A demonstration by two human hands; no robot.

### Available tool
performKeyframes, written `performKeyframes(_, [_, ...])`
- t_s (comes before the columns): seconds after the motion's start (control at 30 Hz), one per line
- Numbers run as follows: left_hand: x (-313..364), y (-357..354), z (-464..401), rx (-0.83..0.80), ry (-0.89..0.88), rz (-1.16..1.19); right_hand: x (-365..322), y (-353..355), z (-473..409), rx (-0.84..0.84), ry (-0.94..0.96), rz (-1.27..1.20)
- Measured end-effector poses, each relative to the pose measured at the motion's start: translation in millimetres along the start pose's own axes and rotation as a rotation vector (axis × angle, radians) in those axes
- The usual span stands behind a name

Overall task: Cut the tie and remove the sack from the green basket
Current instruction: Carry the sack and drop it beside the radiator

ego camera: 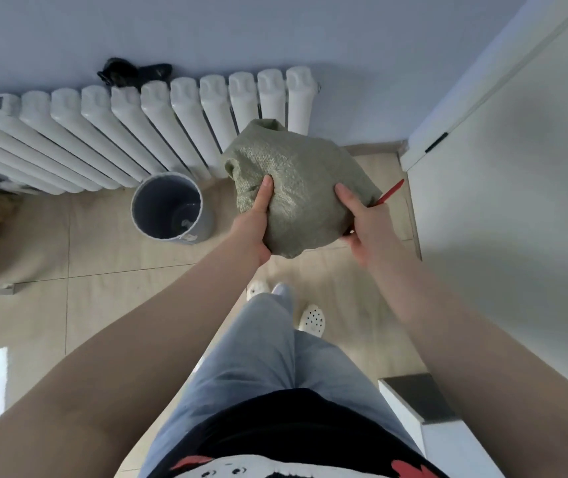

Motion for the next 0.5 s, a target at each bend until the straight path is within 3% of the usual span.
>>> performKeyframes(0.27, [41, -62, -91, 0.029, 0.035, -0.072, -32, -17, -104, 0.075, -0.083, -0.033])
performKeyframes(0.5, [24, -58, -205, 0.145, 0.161, -0.092, 24, -18, -206, 0.118, -0.264, -0.026])
Point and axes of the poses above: each hand's wrist, its own z-axis away from the middle knuckle, its own y-axis out of the back of the hand, x = y × z, the point moved 3 cm from there along -z, towards the middle knuckle, and after that the axes turned 13 degrees about z, right-handed, at the moved point
